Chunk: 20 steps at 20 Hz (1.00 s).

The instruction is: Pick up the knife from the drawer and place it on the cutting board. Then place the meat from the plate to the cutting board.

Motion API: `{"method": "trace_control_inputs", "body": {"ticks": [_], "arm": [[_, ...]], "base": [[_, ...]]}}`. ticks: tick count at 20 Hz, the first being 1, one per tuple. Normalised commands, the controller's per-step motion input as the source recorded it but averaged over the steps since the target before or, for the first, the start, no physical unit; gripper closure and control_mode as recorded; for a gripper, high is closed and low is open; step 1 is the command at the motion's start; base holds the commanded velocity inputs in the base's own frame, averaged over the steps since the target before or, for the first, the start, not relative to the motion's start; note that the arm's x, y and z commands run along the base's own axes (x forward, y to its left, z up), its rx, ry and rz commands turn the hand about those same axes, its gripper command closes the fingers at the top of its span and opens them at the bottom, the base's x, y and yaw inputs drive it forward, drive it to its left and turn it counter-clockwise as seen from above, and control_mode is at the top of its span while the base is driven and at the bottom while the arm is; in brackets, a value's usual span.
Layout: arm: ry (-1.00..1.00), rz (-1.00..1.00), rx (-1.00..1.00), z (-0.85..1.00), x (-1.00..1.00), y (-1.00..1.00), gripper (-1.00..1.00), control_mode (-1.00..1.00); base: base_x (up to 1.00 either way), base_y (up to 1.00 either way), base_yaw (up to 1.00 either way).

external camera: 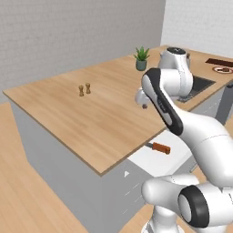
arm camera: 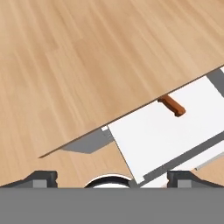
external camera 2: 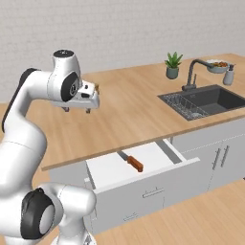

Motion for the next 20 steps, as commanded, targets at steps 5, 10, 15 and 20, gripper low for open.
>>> {"method": "trace_control_inputs", "body": {"ticks": [5, 10, 15, 20], "arm": [[0.04, -0.01, 0.03, -0.63, 0.04, -0.86, -1.00, -1.00], [0.16, 0.00, 0.01, -0.97, 0.00, -1.00, -1.00, -1.00], [0.05, 0.02, -0.05, -0.99, 0.01, -0.68, -1.00, -1.00], [0.05, 0.12, 0.01, -0.81, 0.14, -0.65, -1.00, -1.00]], "base": [[0.00, 0.00, 0.00], [0.00, 0.00, 0.00], [0.00, 0.00, 0.00], [0.00, 0.00, 0.00]]}}
